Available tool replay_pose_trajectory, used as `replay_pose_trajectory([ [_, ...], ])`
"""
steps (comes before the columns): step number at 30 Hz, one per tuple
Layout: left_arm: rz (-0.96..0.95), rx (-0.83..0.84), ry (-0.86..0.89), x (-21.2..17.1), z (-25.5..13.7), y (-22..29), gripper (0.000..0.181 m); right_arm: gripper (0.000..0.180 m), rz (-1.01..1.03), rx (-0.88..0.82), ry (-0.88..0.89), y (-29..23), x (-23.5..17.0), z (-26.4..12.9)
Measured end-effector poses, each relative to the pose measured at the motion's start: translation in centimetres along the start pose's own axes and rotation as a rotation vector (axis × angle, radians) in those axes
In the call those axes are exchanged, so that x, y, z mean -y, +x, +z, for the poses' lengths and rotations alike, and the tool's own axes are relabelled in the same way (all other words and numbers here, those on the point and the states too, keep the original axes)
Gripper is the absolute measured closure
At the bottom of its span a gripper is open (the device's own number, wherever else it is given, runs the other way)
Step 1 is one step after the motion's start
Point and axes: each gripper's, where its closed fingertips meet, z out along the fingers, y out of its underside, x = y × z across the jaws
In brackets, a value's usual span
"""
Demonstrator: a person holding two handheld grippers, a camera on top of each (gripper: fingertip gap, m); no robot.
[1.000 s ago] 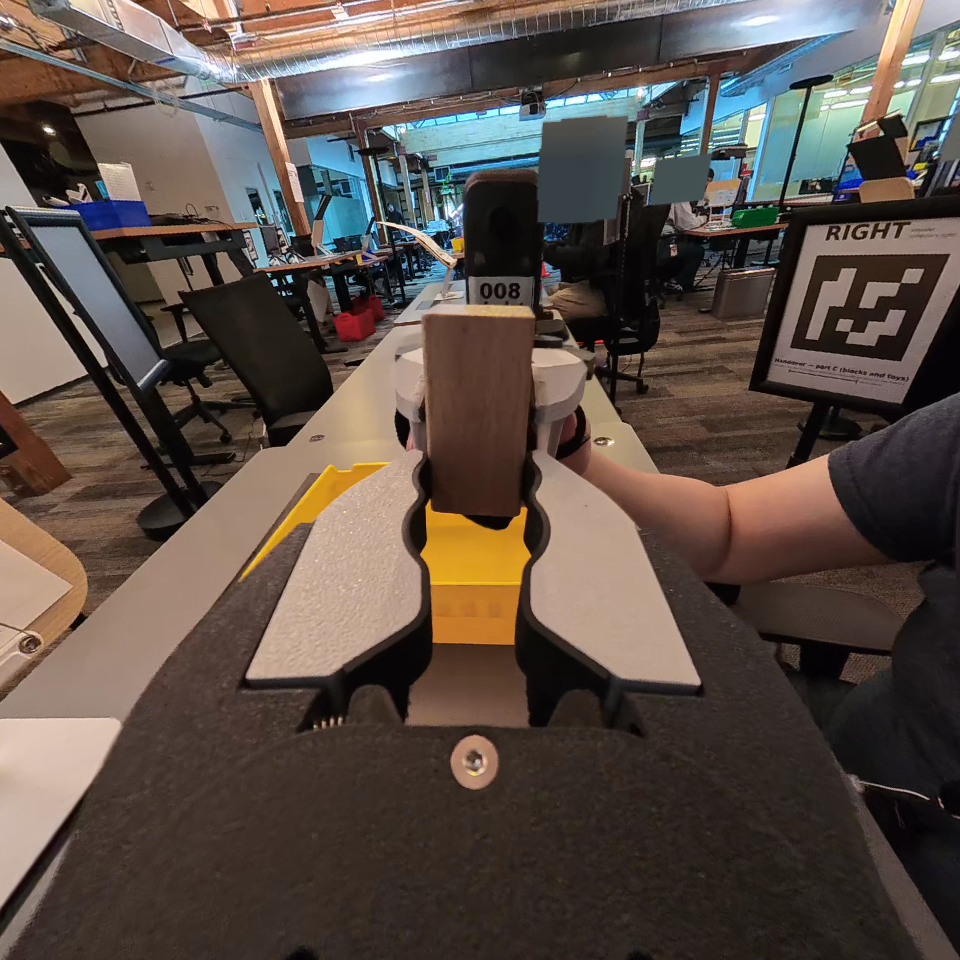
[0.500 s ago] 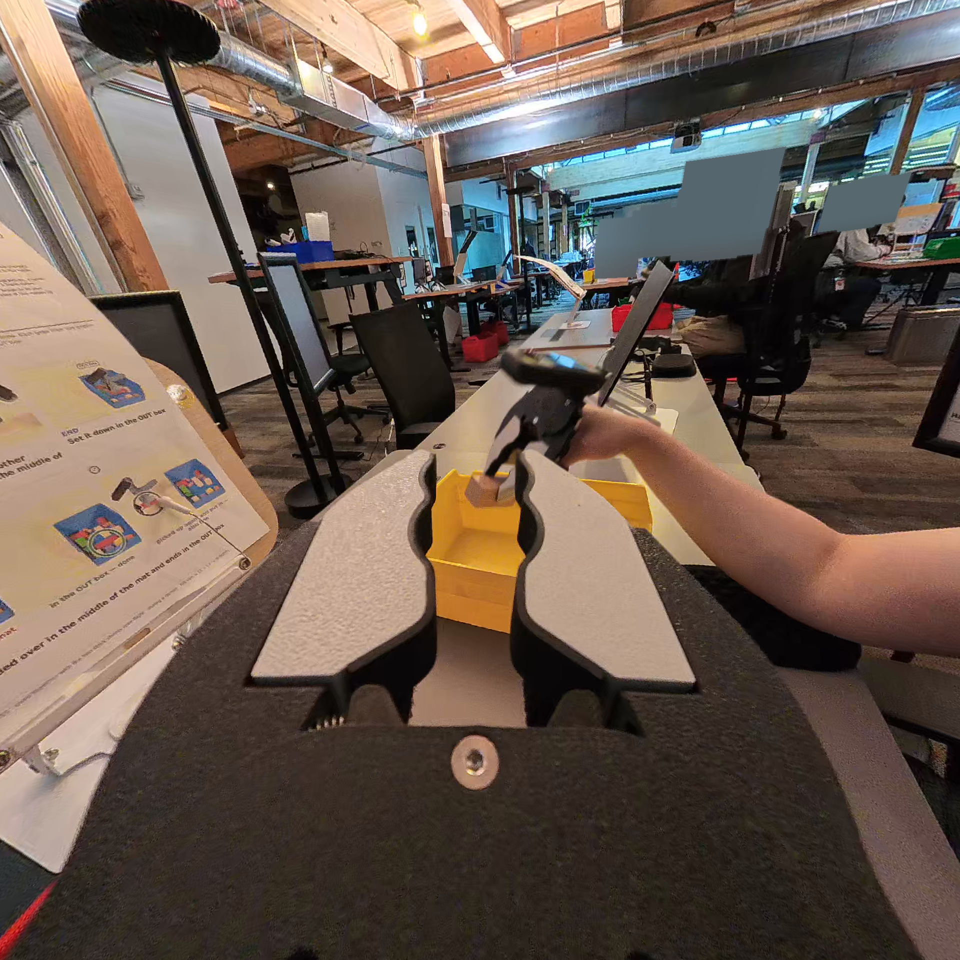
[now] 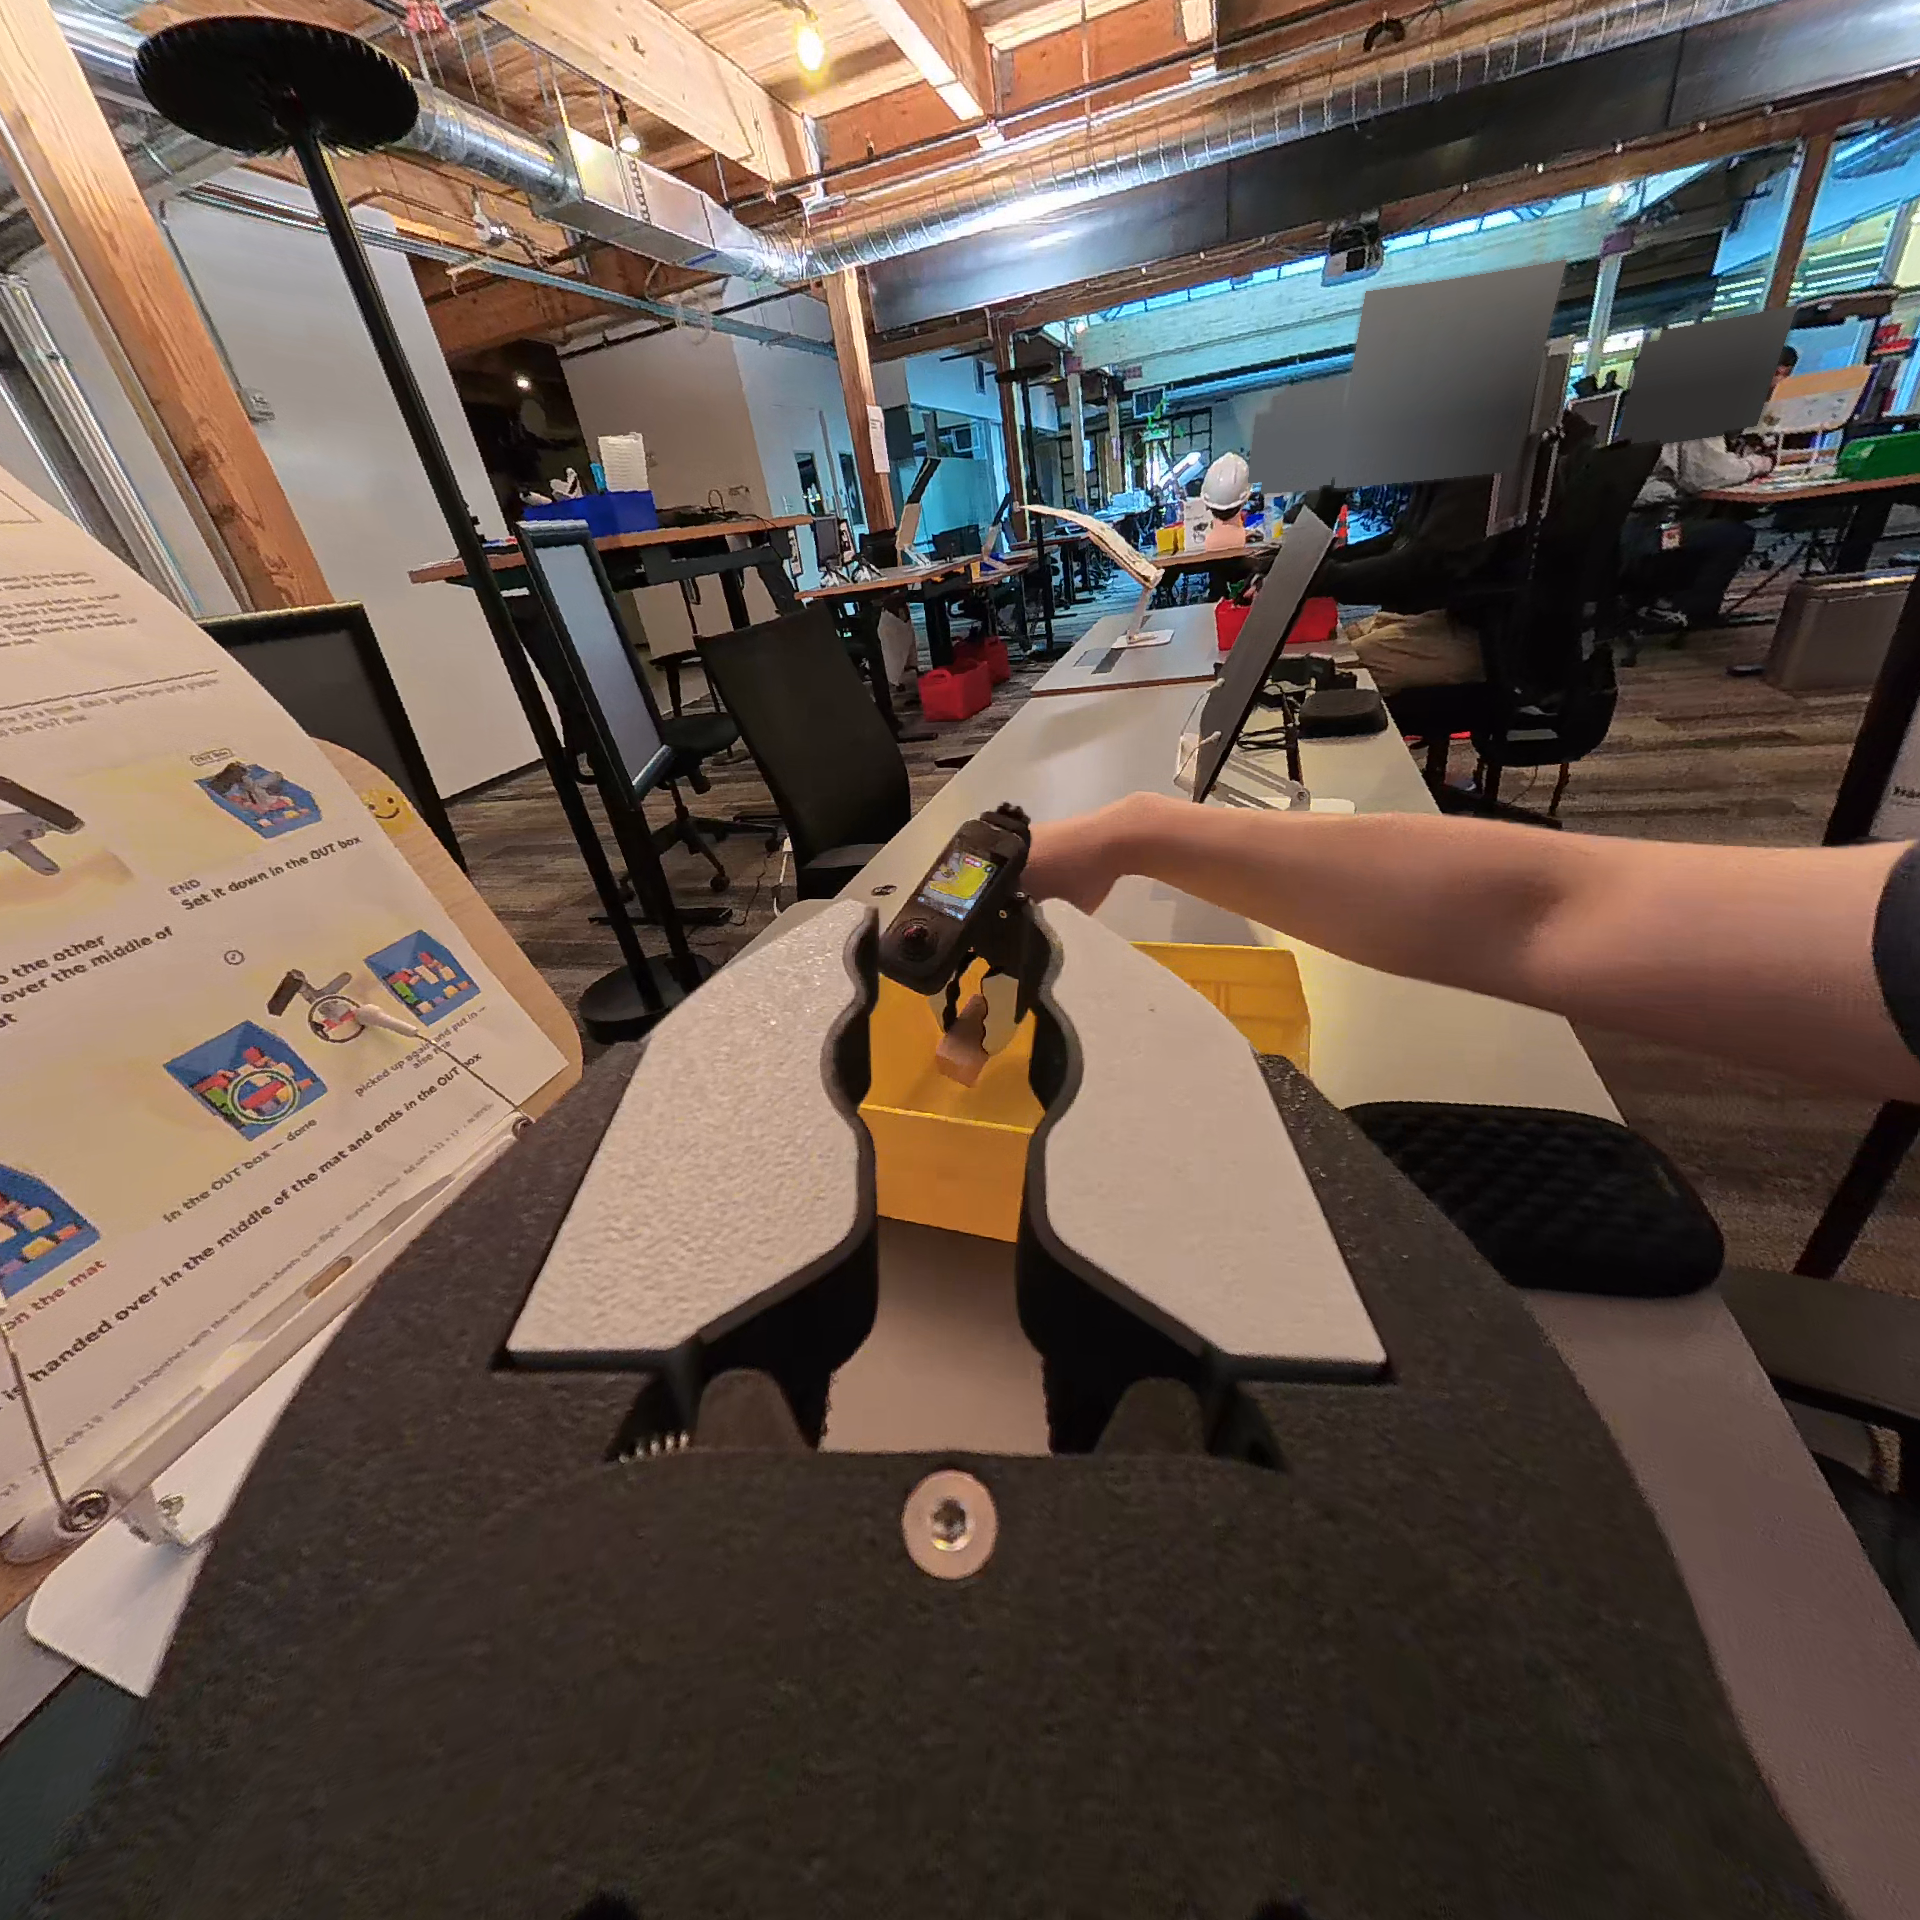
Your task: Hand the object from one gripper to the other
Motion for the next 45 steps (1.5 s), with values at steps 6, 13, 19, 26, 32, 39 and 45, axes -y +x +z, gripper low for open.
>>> replay_pose_trajectory([
  [6, -0.026, -0.007, -0.029, -1.0, 0.7, -0.4, 0.156, 0.146, -0.057, 0.018, 0.013, 0.5, 0.7, 1.1],
  [13, -0.012, -0.014, -0.057, -1.5, 1.0, -0.2, 0.156, 0.146, -0.092, 0.031, -0.069, 0.9, -0.4, 2.2],
  [19, -0.010, -0.023, -0.076, -1.8, 1.1, 0.0, 0.157, 0.146, -0.119, 0.051, -0.128, 0.7, -0.8, 2.8],
  [26, -0.015, -0.027, -0.077, -1.6, 0.8, -0.1, 0.157, 0.145, -0.136, 0.036, -0.164, 1.0, -0.9, 2.7],
  [32, 0.005, -0.015, -0.090, -1.3, -0.2, -0.3, 0.156, 0.145, -0.142, -0.018, -0.133, 1.2, -0.6, 1.2],
  [39, 0.121, 0.364, -0.576, -6.6, -8.6, -6.3, 0.156, 0.146, 0.038, -0.176, 0.195, 1.3, 2.6, -7.1],
  [45, -0.036, 0.418, -1.191, -17.5, -17.5, -7.6, 0.155, 0.147, 0.089, -0.265, 0.914, -3.8, 11.1, -20.7],
])
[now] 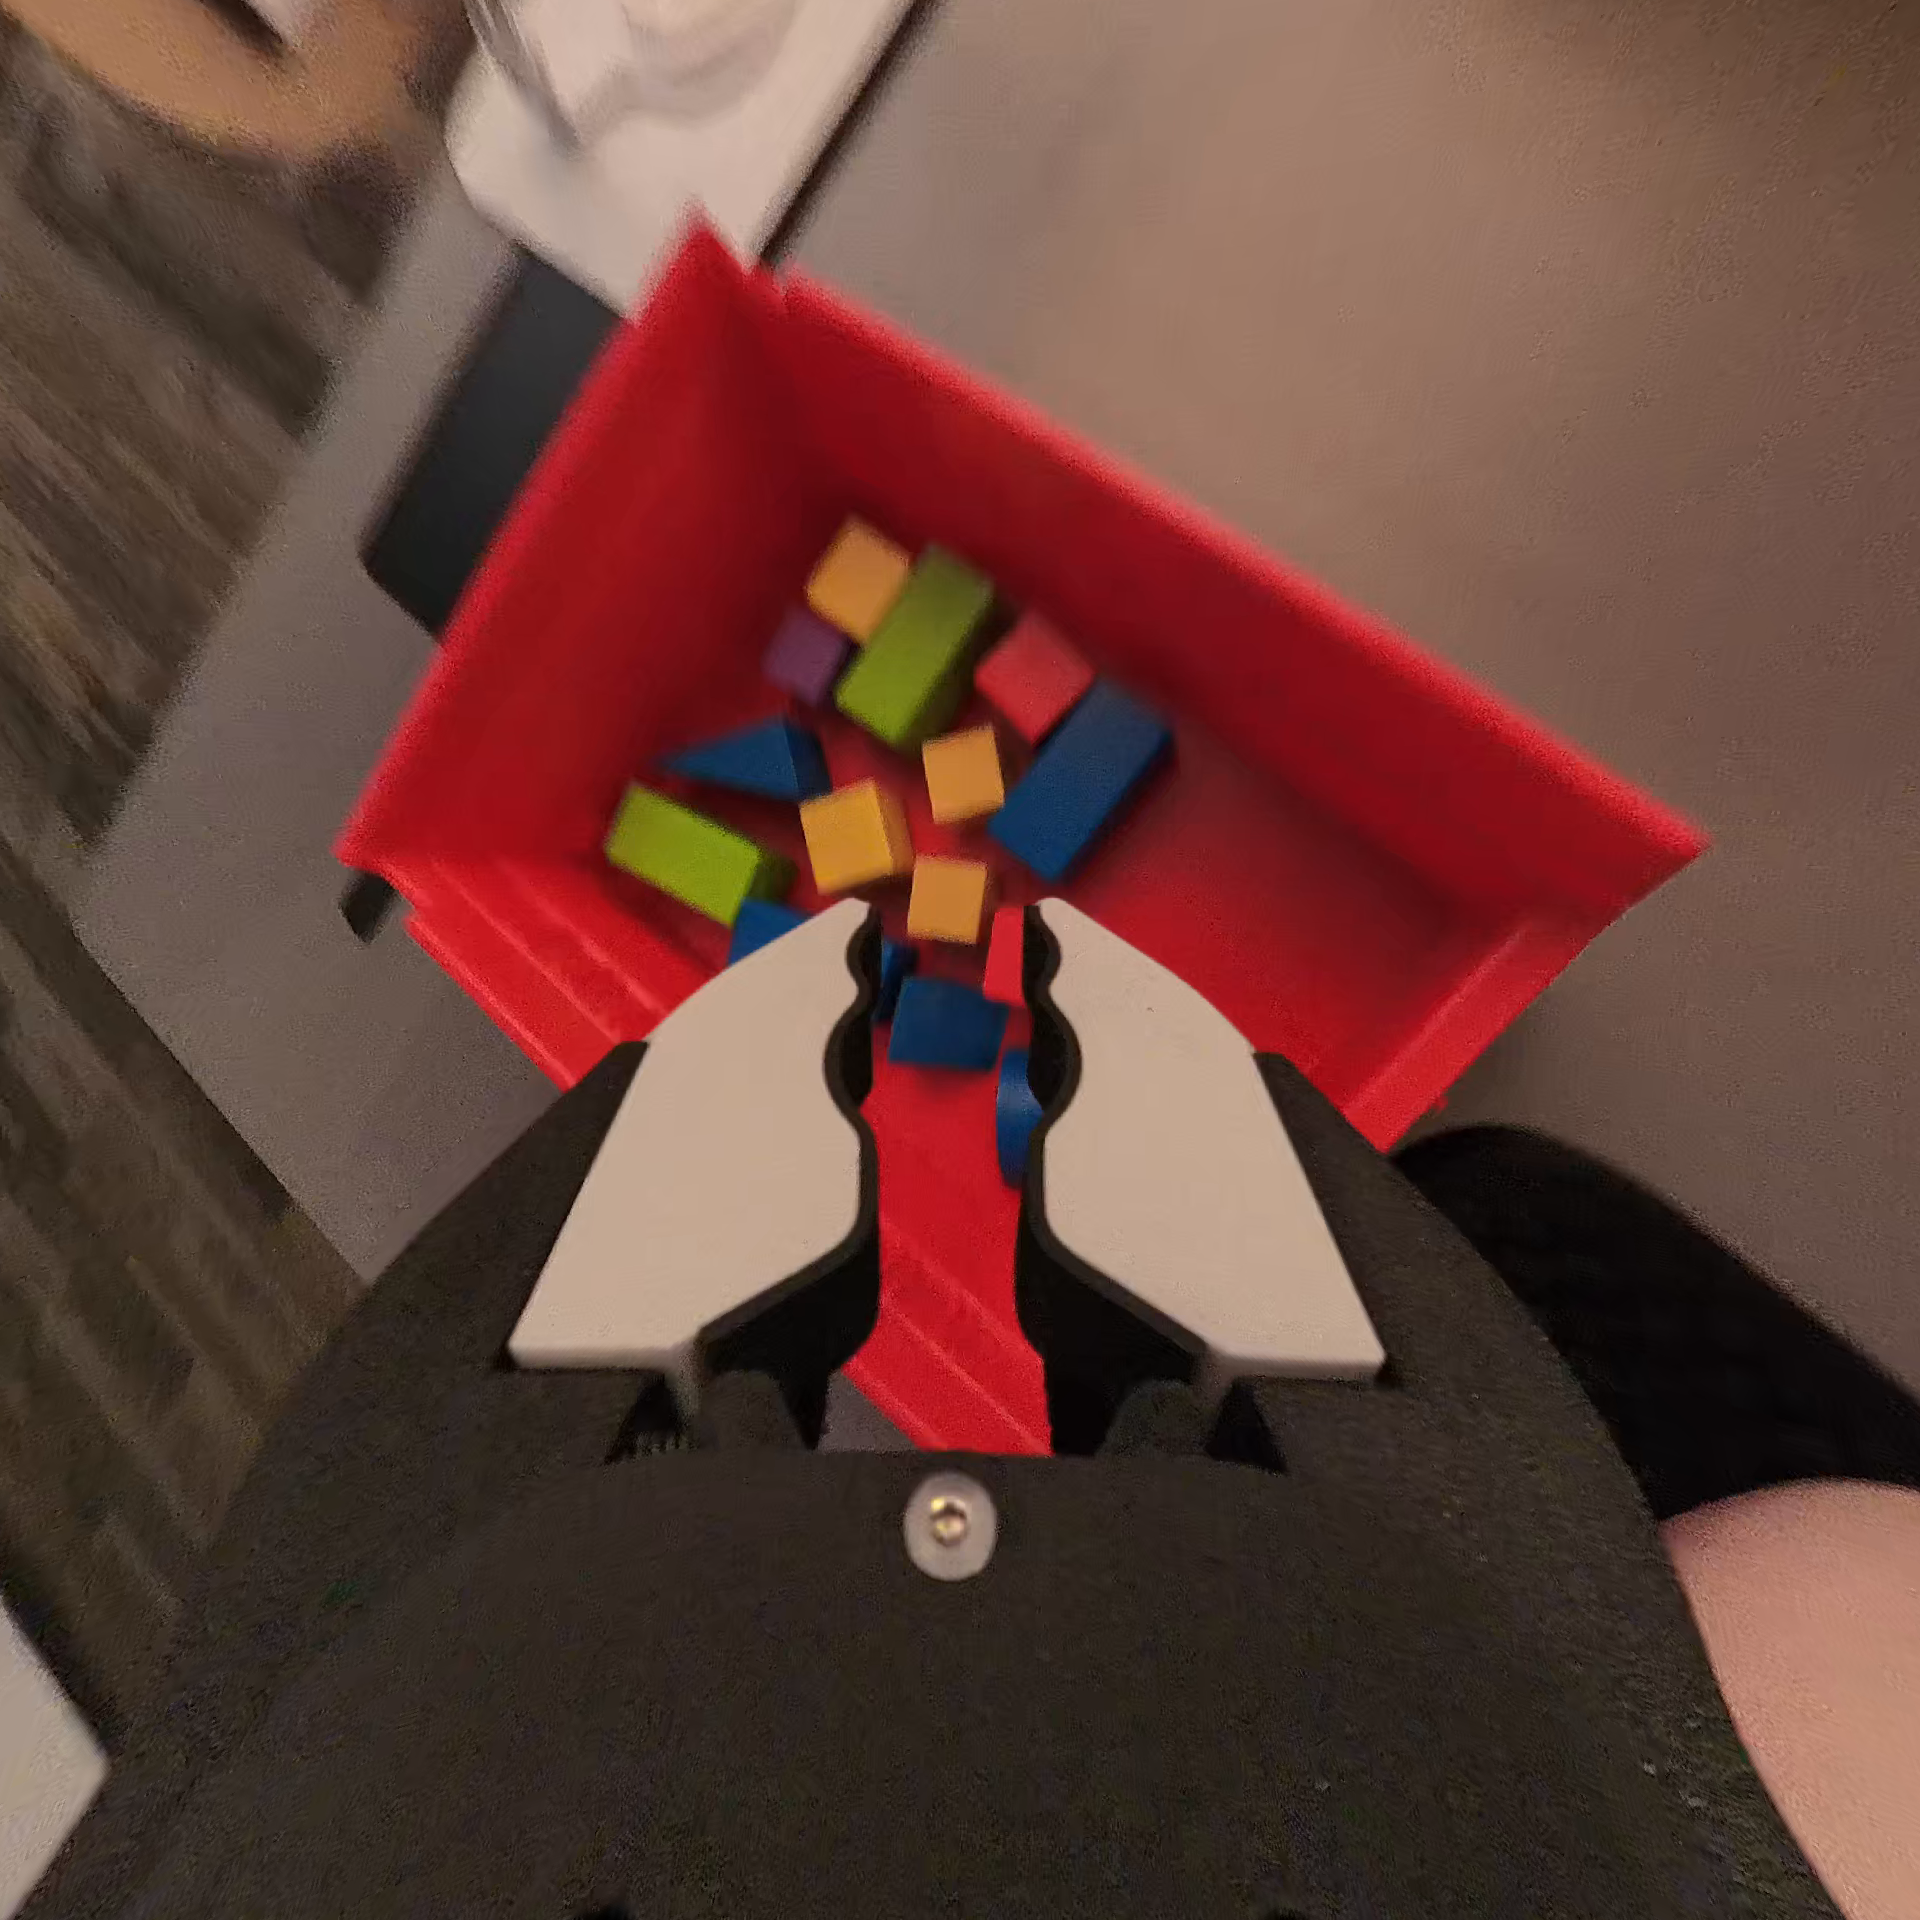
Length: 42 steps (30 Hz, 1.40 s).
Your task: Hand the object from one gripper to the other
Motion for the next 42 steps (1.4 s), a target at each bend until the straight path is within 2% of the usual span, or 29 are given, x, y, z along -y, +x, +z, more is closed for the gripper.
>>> replay_pose_trajectory([
  [3, -0.051, -0.080, -0.182, -3.2, 3.0, 0.6, 0.149, 0.148, -0.066, 0.015, 0.170, -2.7, 3.8, -1.5],
  [5, -0.069, -0.161, -0.270, -4.7, 4.5, 2.1, 0.145, 0.148, -0.122, 0.028, 0.177, -3.8, 4.1, -1.9],
  [8, -0.034, -0.167, -0.364, -6.3, 6.3, 2.4, 0.141, 0.148, -0.125, 0.063, 0.176, -4.5, 3.5, -2.3],
  [17, -0.033, -0.219, -0.437, -7.5, 9.2, 2.9, 0.134, 0.150, -0.088, 0.088, 0.190, -4.3, 2.6, -3.2],
  [19, -0.033, -0.230, -0.457, -7.8, 9.6, 3.1, 0.135, 0.150, -0.095, 0.096, 0.186, -4.5, 2.7, -3.1],
  [22, -0.015, -0.216, -0.509, -8.7, 10.1, 2.9, 0.147, 0.150, -0.111, 0.113, 0.166, -5.0, 2.6, -2.6],
  [27, -0.005, -0.178, -0.512, -8.8, 9.4, 1.9, 0.147, 0.151, -0.128, 0.127, 0.140, -5.4, 2.5, -1.7],
  [31, -0.073, -0.178, -0.290, -5.8, 7.0, 1.1, 0.147, 0.151, -0.144, 0.122, 0.138, -5.6, 3.0, -0.8],
  [34, -0.089, -0.231, -0.008, -1.4, 3.3, 1.5, 0.148, 0.151, -0.185, 0.081, 0.180, -5.7, 5.0, 0.3],
  [37, -0.013, -0.371, 0.346, 4.7, -1.7, 4.3, 0.148, 0.151, -0.268, 0.005, 0.307, -6.7, 9.0, 1.3],
  [39, 0.018, -0.467, 0.551, 8.7, -4.7, 6.2, 0.147, 0.144, -0.339, -0.046, 0.429, -8.5, 12.3, 1.7],
  [42, -0.045, -0.652, 0.740, 13.4, -7.8, 8.8, 0.148, 0.131, -0.461, -0.126, 0.520, -11.4, 15.6, 1.9],
])
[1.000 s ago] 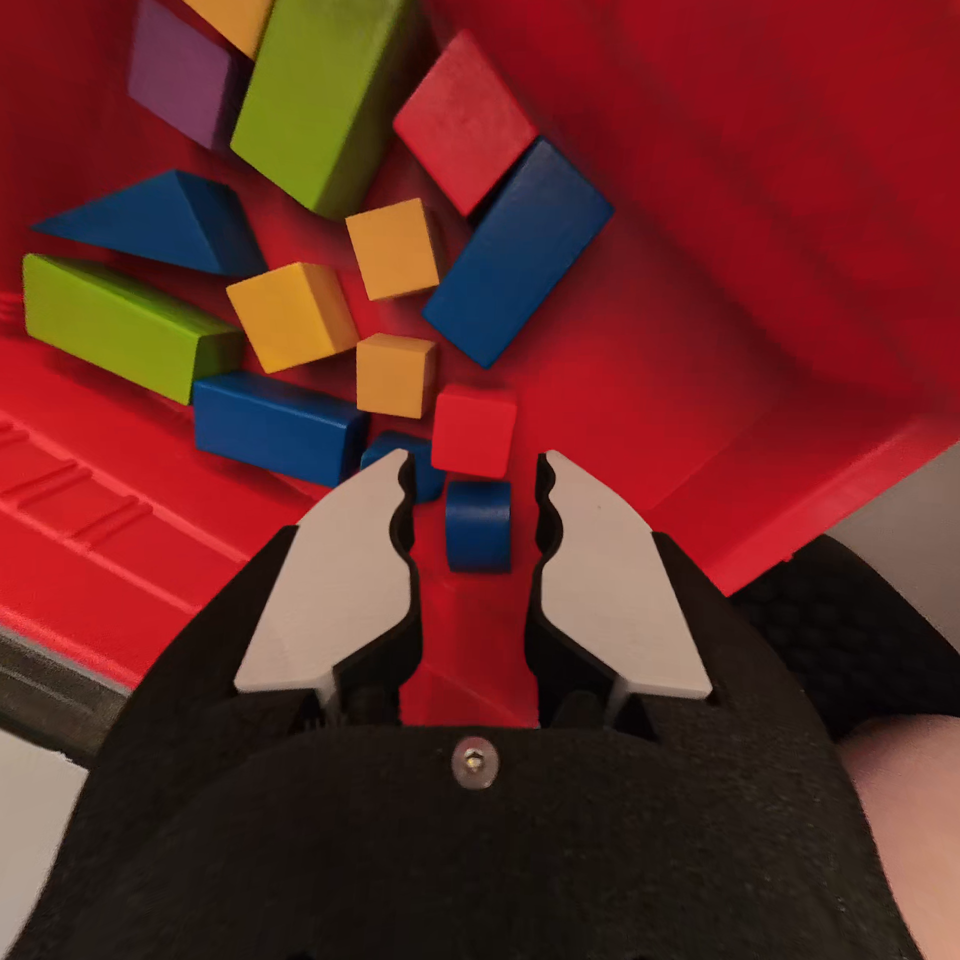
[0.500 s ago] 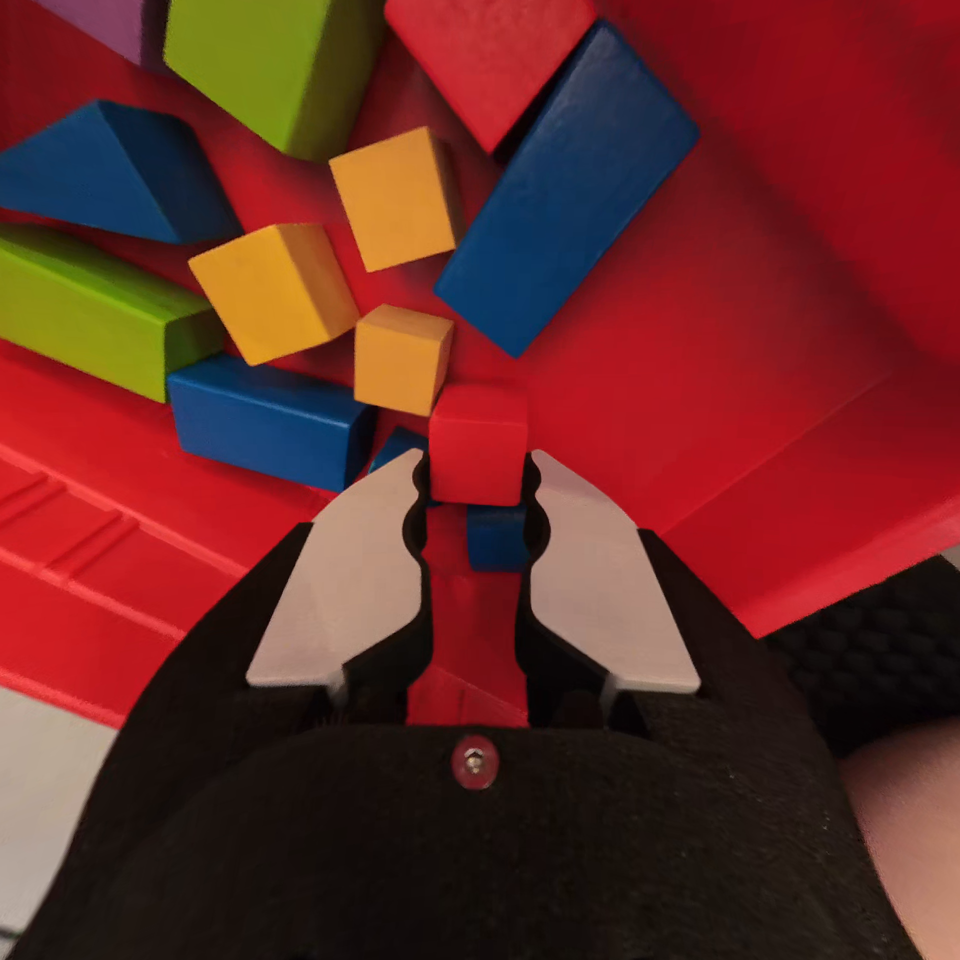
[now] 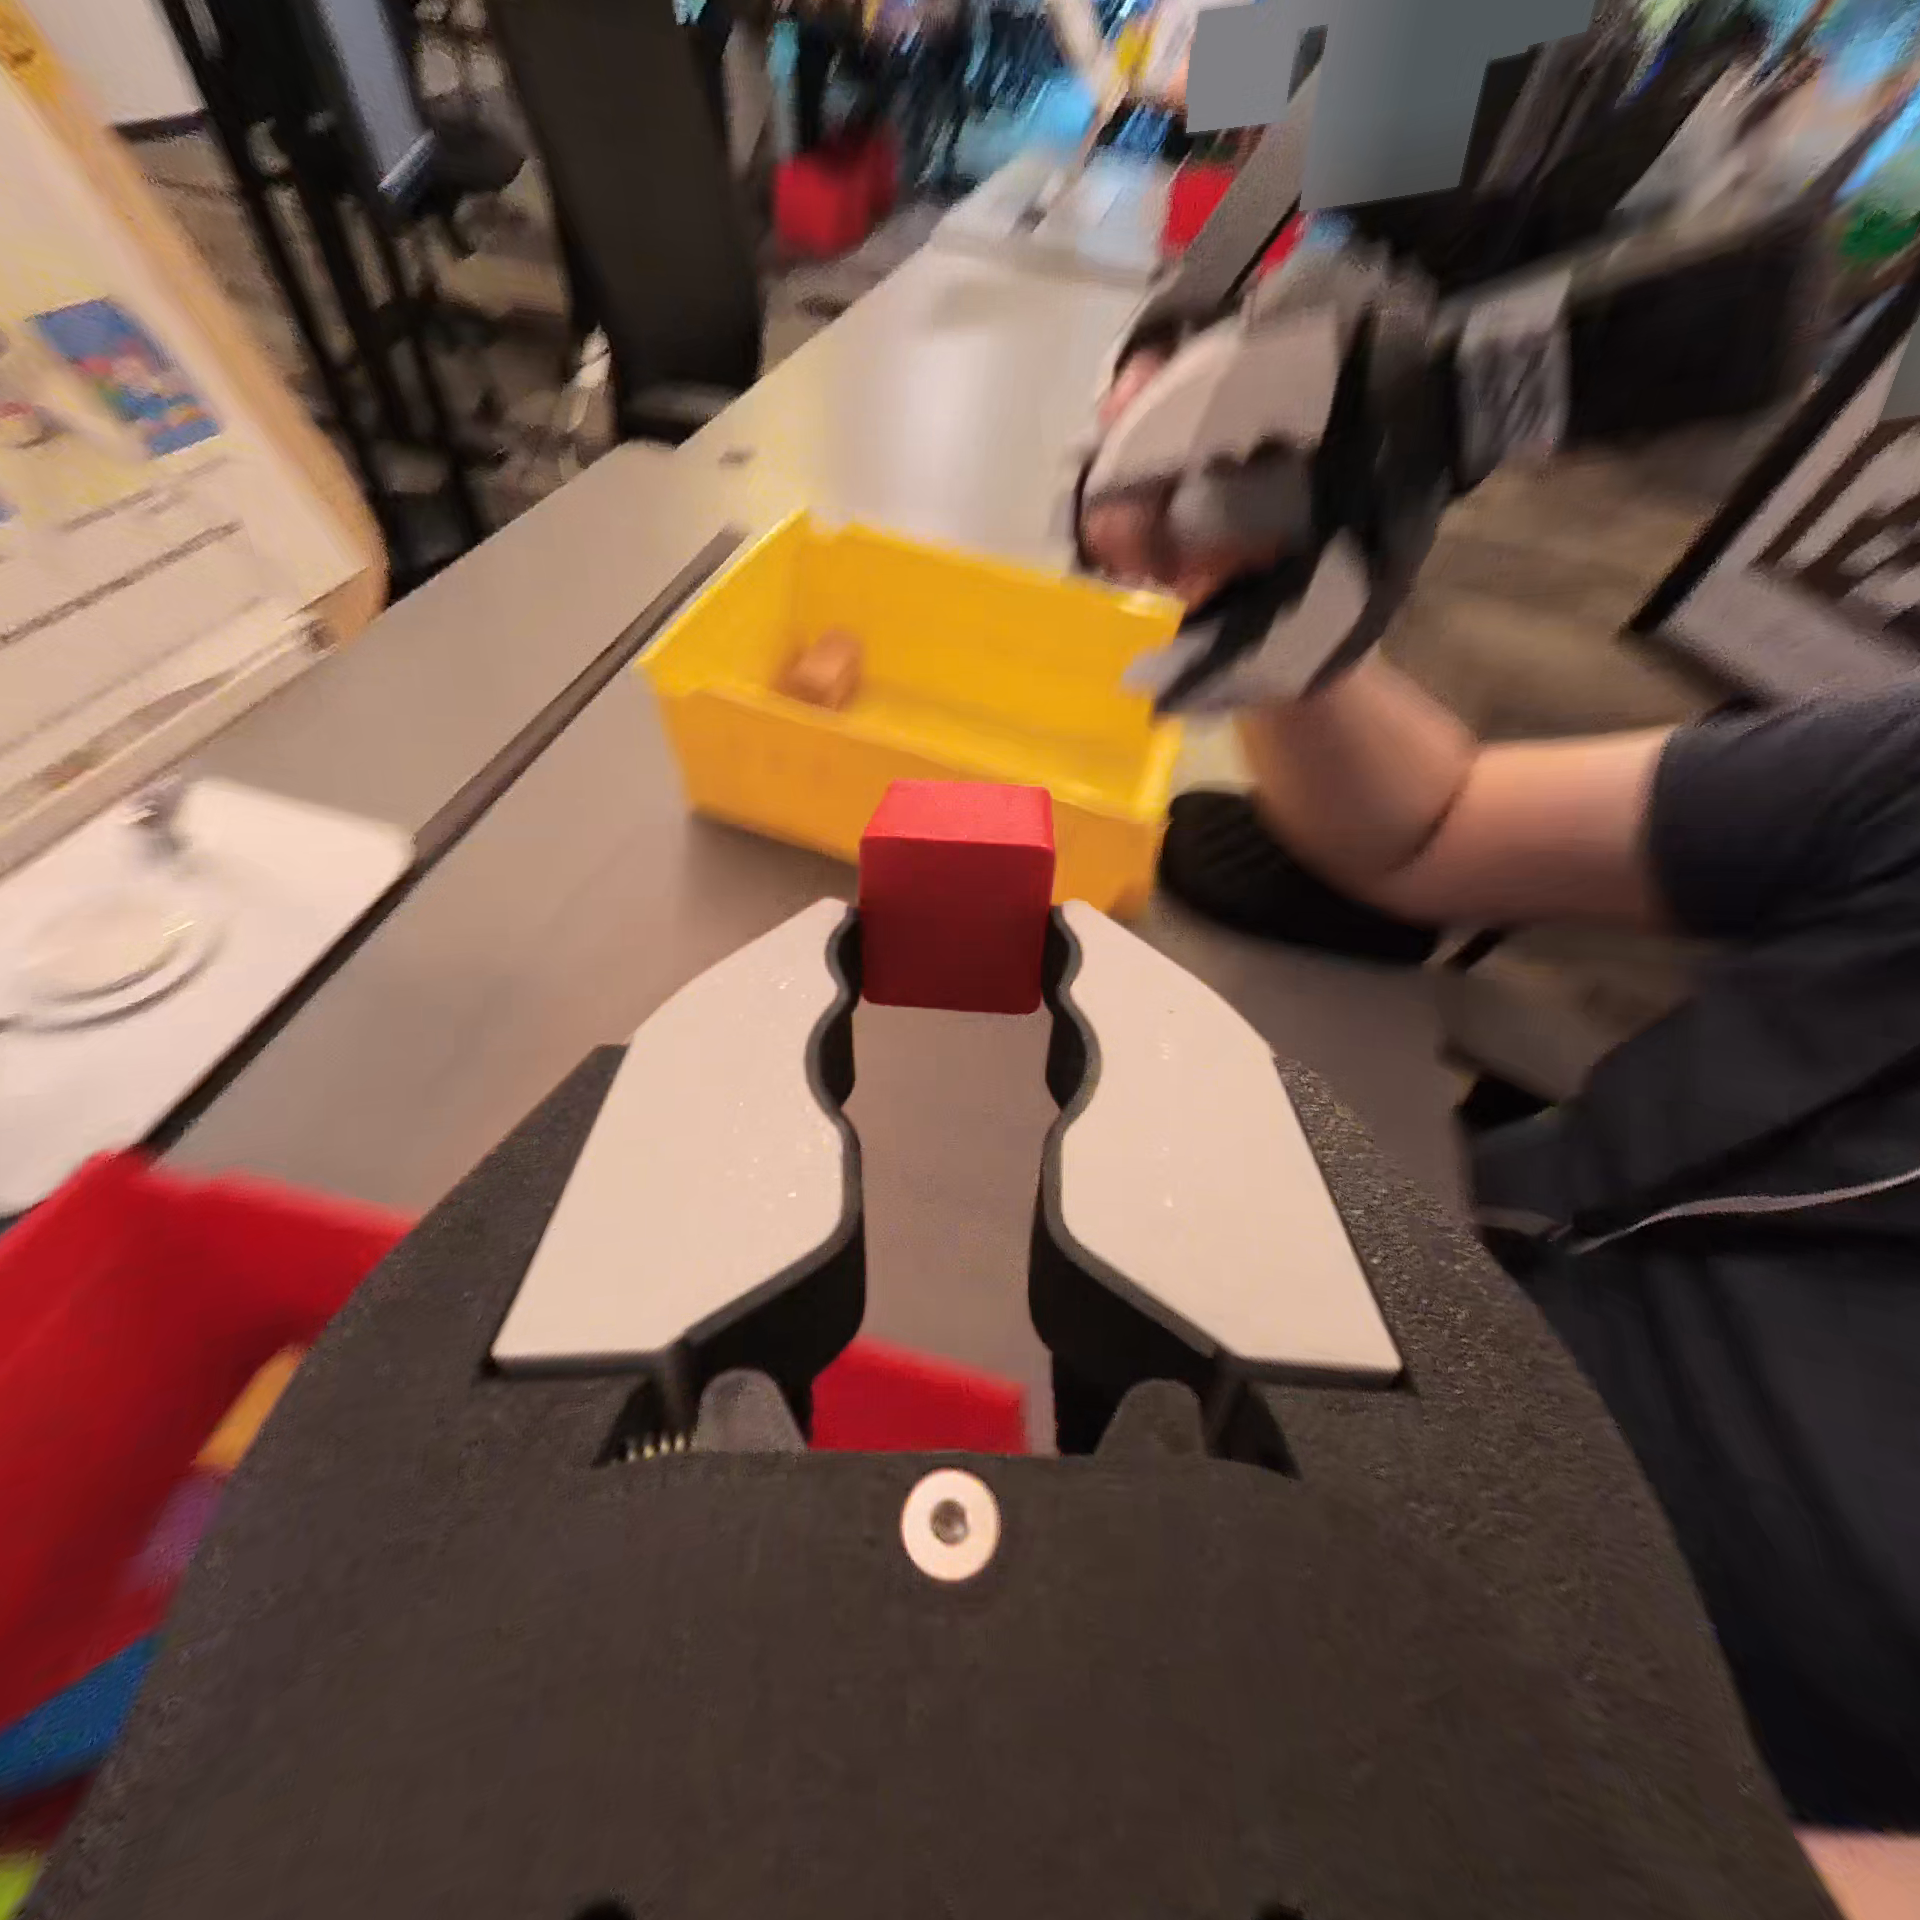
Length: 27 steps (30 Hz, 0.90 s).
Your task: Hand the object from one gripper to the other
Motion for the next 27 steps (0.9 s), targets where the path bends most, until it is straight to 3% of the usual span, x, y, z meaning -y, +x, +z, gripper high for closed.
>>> replay_pose_trajectory([
  [3, -0.135, -0.192, 0.067, 1.6, 2.2, 2.5, 0.148, 0.123, -0.101, -0.087, 0.015, -0.2, 1.9, 0.5],
  [10, -0.153, -0.406, 0.112, 2.9, 4.8, 6.1, 0.148, 0.129, -0.221, -0.126, 0.000, -1.0, 2.5, 0.9],
  [13, -0.136, -0.406, 0.103, 2.7, 5.2, 6.4, 0.148, 0.147, -0.255, -0.173, 0.014, -0.8, 2.9, 0.7],
  [17, -0.147, -0.394, 0.110, 2.8, 5.2, 6.1, 0.148, 0.147, -0.218, -0.159, 0.009, -0.7, 2.7, 0.7],
  [19, -0.175, -0.341, 0.119, 2.9, 5.0, 5.0, 0.136, 0.147, -0.193, -0.138, -0.042, 0.1, 1.7, 0.1],
  [22, -0.173, -0.234, 0.139, 2.9, 3.6, 3.0, 0.138, 0.147, -0.040, -0.123, -0.285, 3.8, -3.9, -3.2],
  [25, -0.160, -0.111, 0.128, 2.7, 2.3, 1.5, 0.143, 0.147, 0.398, -0.101, -0.655, 5.5, -14.4, -8.9],
  [27, -0.146, -0.097, 0.131, 2.9, 1.7, 1.6, 0.145, 0.147, 0.650, -0.071, -0.894, 3.8, -21.3, -12.5],
])
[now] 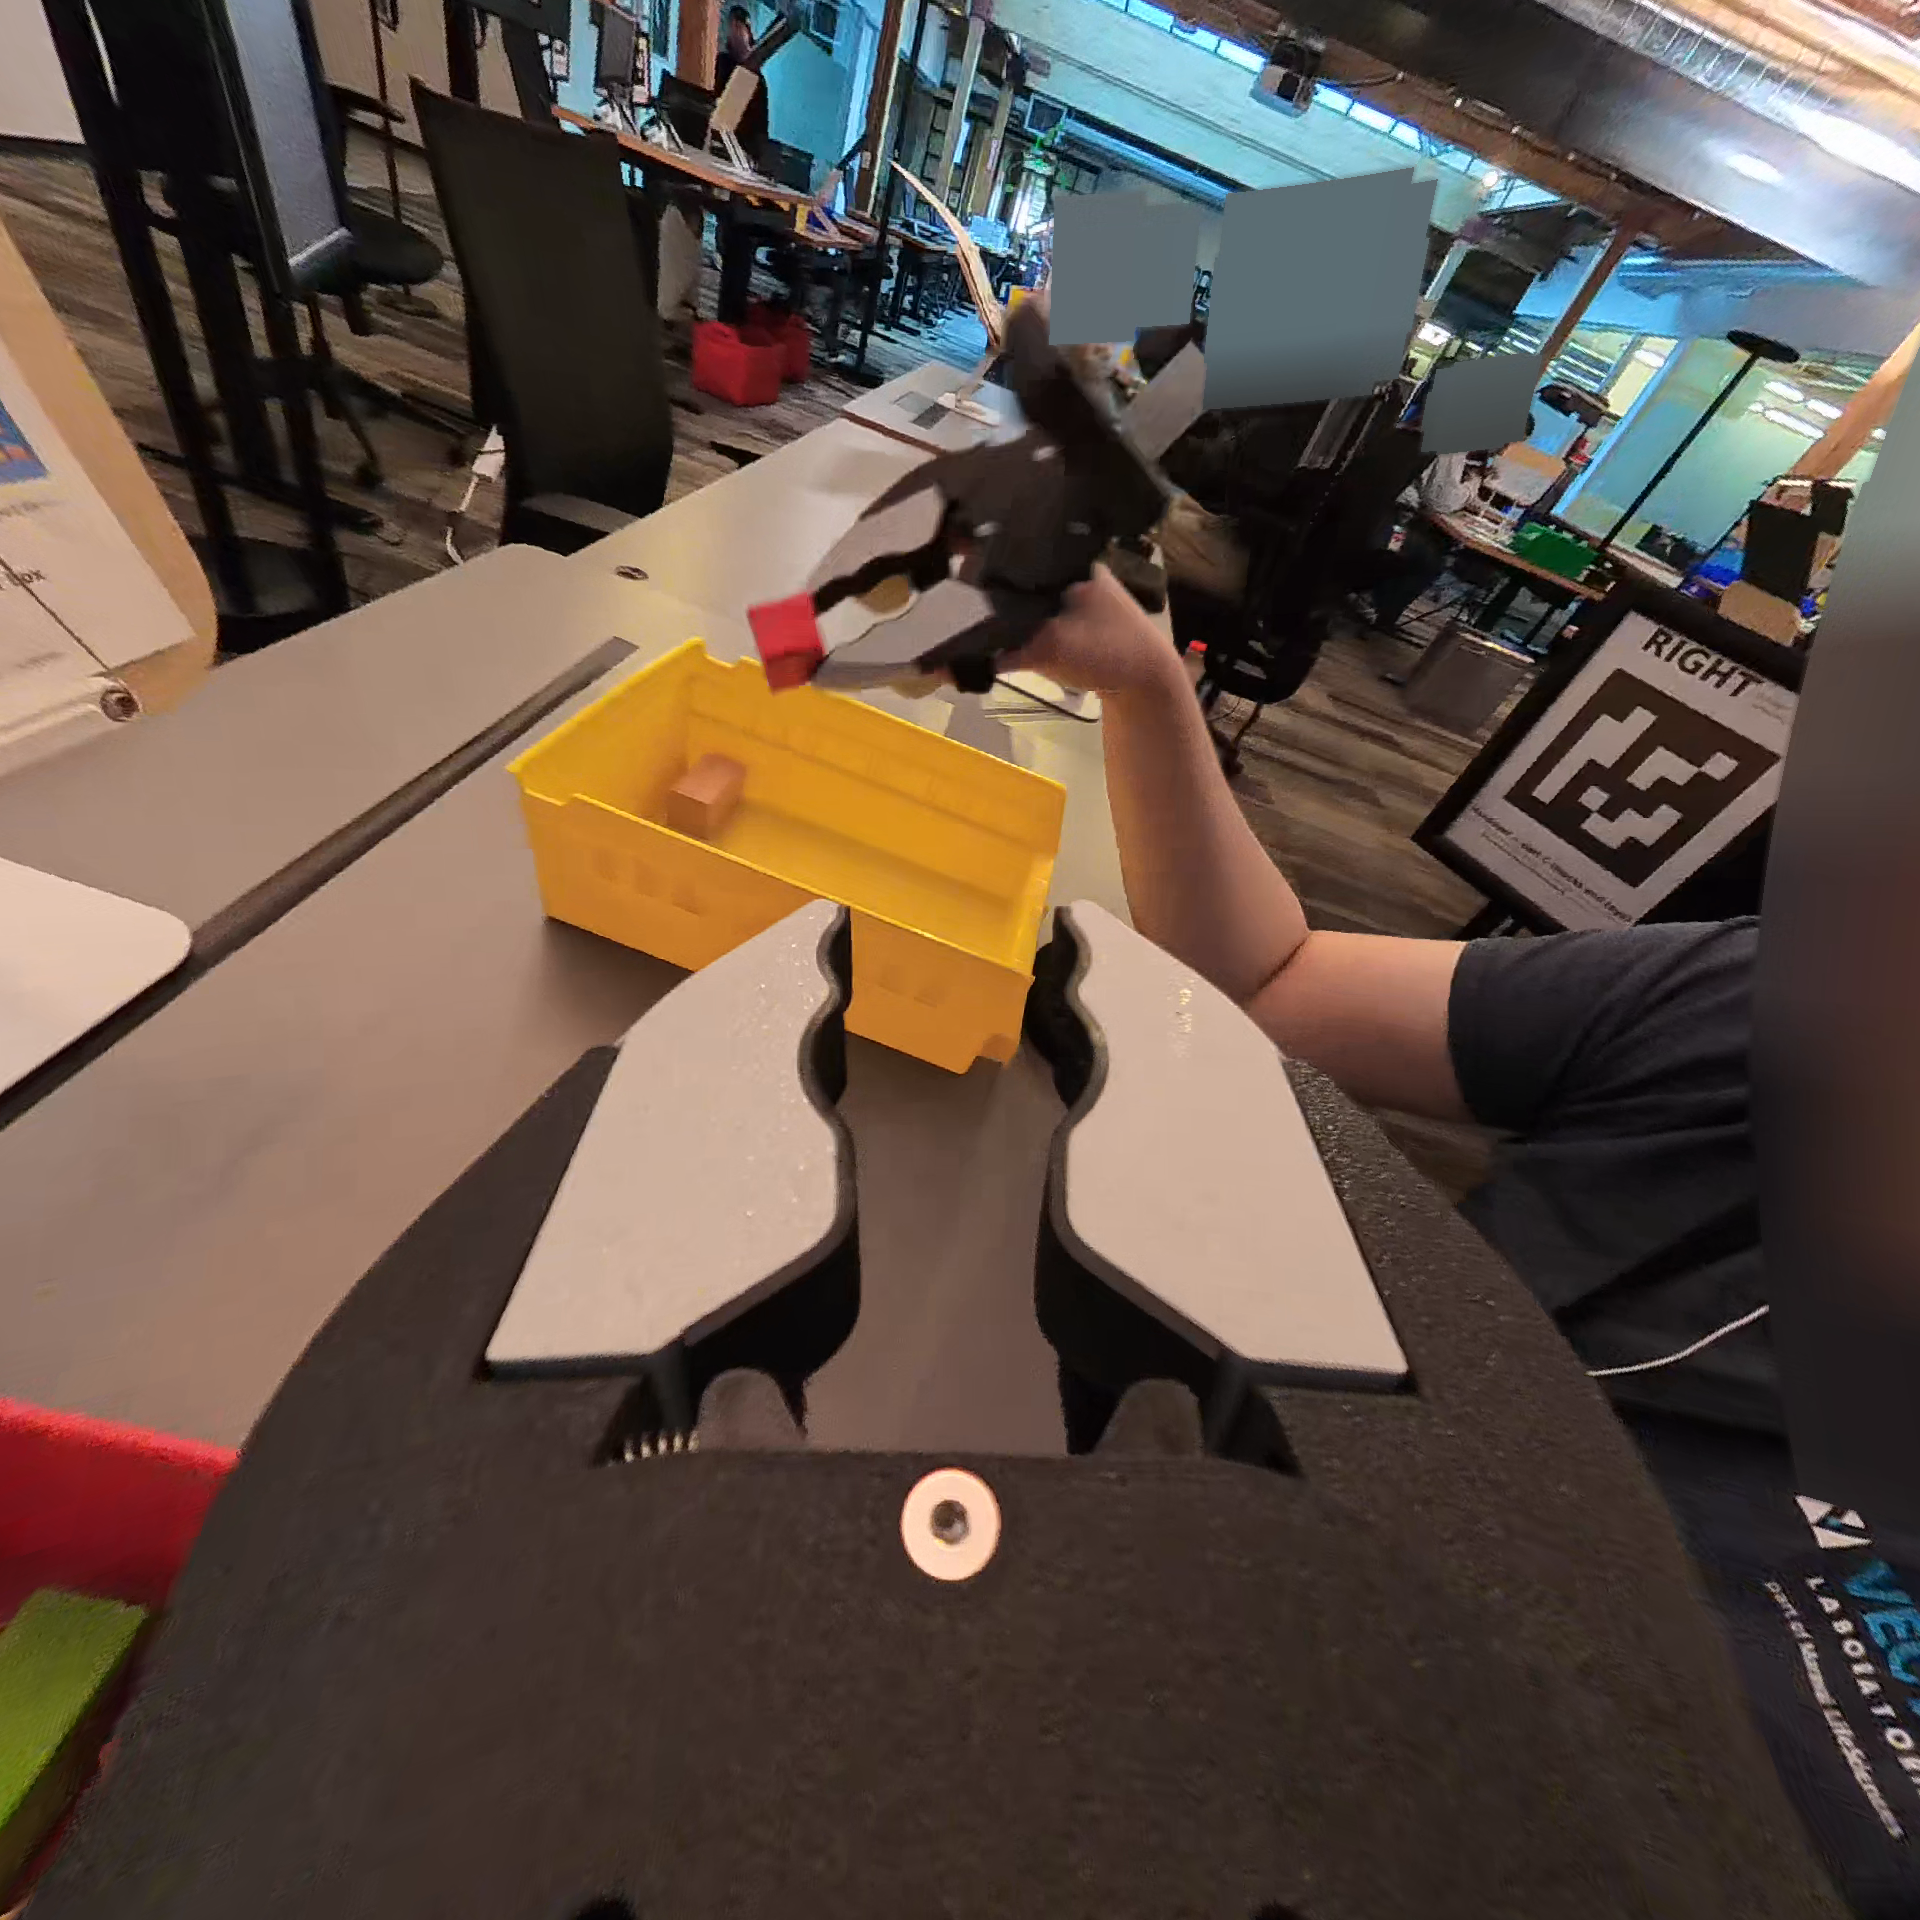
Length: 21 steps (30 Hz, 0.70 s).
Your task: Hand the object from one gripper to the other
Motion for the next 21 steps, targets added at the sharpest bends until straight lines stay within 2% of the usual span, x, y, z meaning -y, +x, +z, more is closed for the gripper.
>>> replay_pose_trajectory([
  [3, -0.006, -0.004, 0.003, 0.1, -0.3, 0.1, 0.147, 0.147, 0.174, 0.082, -0.372, 0.8, -8.7, 4.2],
  [7, -0.016, -0.018, -0.023, -0.3, 0.0, 0.2, 0.150, 0.147, 0.366, 0.102, -0.707, -0.2, -15.0, 7.0],
  [12, -0.004, -0.022, -0.066, -0.9, 0.6, 0.4, 0.150, 0.146, 0.476, -0.012, -0.762, 1.1, -16.7, 8.5],
  [21, 0.010, -0.038, -0.140, -1.9, 1.6, 0.9, 0.149, 0.146, 0.484, -0.098, -0.806, 2.0, -17.8, 8.6],
])
